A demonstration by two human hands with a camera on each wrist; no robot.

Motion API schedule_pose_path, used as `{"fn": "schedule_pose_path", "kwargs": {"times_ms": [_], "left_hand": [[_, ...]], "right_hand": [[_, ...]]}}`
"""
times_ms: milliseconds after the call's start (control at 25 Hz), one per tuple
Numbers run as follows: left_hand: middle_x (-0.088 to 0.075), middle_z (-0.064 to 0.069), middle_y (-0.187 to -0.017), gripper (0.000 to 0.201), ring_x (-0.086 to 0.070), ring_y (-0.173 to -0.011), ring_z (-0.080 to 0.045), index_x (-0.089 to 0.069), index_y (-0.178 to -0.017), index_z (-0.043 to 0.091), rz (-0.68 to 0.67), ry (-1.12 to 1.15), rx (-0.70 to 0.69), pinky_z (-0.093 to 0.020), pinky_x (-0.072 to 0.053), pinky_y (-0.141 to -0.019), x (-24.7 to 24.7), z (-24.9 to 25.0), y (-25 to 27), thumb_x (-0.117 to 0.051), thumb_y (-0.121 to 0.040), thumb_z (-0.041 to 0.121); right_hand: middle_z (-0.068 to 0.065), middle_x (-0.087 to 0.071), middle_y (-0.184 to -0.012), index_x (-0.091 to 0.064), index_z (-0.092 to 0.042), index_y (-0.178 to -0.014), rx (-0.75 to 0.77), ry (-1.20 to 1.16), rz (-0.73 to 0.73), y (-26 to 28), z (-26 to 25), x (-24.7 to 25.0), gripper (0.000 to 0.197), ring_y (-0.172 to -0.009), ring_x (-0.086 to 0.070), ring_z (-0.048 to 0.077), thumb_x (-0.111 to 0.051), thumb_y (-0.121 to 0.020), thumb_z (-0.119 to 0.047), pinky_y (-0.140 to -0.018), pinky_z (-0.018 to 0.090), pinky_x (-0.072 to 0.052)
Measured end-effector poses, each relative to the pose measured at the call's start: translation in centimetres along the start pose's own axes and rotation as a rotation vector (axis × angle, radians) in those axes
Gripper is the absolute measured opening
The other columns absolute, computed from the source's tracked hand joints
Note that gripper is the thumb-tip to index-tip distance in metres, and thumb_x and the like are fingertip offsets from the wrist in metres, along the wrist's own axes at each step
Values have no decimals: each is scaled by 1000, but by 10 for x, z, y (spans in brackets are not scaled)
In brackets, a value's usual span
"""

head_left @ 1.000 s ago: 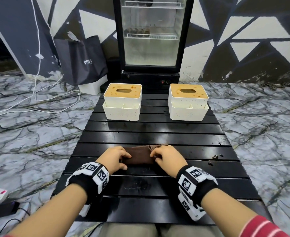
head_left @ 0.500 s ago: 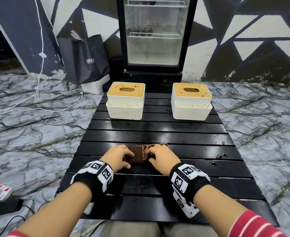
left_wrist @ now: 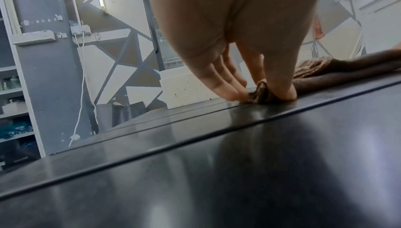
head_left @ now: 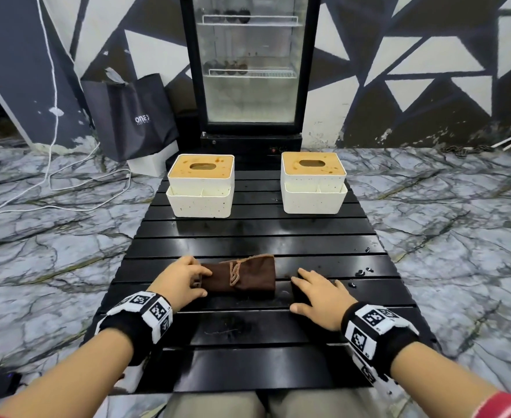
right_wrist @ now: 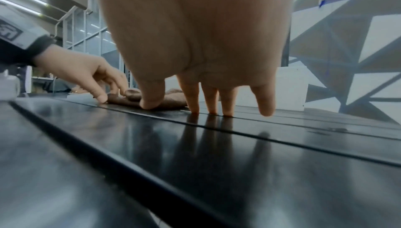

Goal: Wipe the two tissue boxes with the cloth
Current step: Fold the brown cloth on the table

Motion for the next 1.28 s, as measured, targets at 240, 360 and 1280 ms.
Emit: {"fn": "schedule_pose_path", "kwargs": {"times_ms": [240,360,1280], "left_hand": [[-68,0,-88,13,-64,-67,-16,-64,-88,30,85,183,123,-11,-47,-67,7,8,5,-66,-86,17],[-67,9,-78,29,-61,-68,3,-60,-77,35,146,315,8,3,-35,-66,18,38,0,-70,-80,8],[4,0,-159,51,5,-147,-19,-9,-150,23,-314,-149,-223,-34,-5,-118,-68,110,-16,-28,-103,23]], "right_hand": [[-1,21,-153,9,-21,-145,-29,90,-94,4,-3,-26,86,-140,20,18,-37,-86,-63,-109,61,-1],[0,25,-152,12,-20,-144,-35,97,-107,2,-4,-30,88,-139,23,19,-36,-85,-64,-108,62,2],[1,26,-151,12,-18,-144,-22,69,-113,3,-5,-29,90,-139,23,21,-37,-84,-65,-108,62,4]]}}
Point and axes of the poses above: each hand's wrist, its own y-axis away from the middle knuckle, its own x-axis out of the back of the hand, z = x × y, the point moved 10 cm from there along -y, towards the middle knuckle
